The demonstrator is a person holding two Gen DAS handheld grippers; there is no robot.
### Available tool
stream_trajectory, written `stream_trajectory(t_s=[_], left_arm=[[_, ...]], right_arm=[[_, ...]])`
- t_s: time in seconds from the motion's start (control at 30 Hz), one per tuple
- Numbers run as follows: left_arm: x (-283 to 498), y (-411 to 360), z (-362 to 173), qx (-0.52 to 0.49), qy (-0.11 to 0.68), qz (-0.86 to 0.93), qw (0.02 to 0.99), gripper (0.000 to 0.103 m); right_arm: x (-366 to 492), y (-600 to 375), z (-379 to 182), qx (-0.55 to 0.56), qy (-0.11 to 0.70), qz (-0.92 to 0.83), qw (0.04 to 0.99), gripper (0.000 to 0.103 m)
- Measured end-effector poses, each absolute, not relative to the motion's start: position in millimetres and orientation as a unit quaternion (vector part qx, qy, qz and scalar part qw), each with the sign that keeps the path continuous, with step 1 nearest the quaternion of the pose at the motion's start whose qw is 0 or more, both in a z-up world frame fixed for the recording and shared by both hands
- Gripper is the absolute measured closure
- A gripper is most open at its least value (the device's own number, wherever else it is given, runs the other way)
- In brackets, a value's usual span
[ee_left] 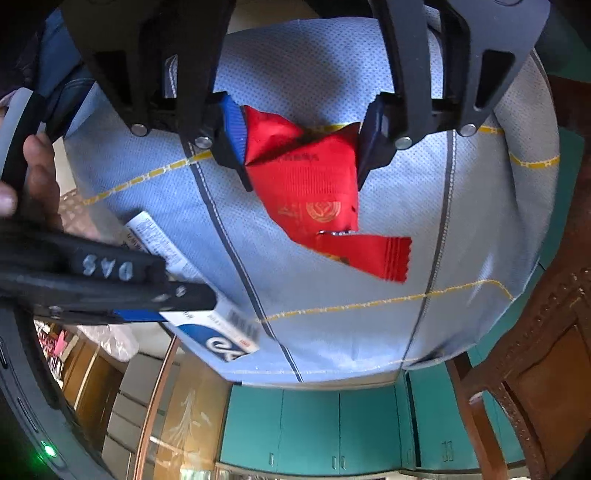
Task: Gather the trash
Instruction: 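Lift the red wrapper with the left gripper toward the wastebasket, then drop the red wrapper into the wastebasket while the right gripper drops the medicine box in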
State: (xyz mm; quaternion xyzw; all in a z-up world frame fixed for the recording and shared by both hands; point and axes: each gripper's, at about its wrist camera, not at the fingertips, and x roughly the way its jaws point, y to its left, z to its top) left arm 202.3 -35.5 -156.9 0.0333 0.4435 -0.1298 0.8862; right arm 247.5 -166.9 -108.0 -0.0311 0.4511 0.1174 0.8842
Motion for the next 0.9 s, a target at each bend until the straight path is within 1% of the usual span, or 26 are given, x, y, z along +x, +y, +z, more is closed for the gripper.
stream_trajectory(t_s=[0.17,0.3,0.43,0.6,0.7,0.8,0.9], left_arm=[[194.1,-32.3,-135.3,0.030,0.406,-0.121,0.905,0.051],[185.7,-37.6,-110.4,0.041,0.369,-0.110,0.922,0.051],[181.2,-56.3,-80.2,0.054,0.328,-0.124,0.935,0.051],[179.0,-94.0,-50.0,0.069,0.290,-0.168,0.940,0.051],[176.0,-125.3,-35.8,0.073,0.270,-0.208,0.937,0.051],[176.4,-160.7,-26.5,0.065,0.254,-0.259,0.929,0.051],[183.5,-198.2,-28.1,0.065,0.260,-0.295,0.917,0.051]], right_arm=[[243.9,-183.2,-95.3,-0.010,0.431,0.103,0.897,0.059],[231.4,-204.5,-68.0,-0.001,0.382,0.080,0.921,0.059],[211.7,-243.4,-37.5,0.012,0.322,0.035,0.946,0.059],[183.5,-306.4,-16.8,0.022,0.278,-0.047,0.959,0.059],[163.6,-345.4,-15.6,0.043,0.268,-0.075,0.959,0.059],[146.3,-379.4,-22.8,0.068,0.277,-0.106,0.953,0.059],[135.9,-402.8,-31.2,0.094,0.288,-0.123,0.945,0.059]])
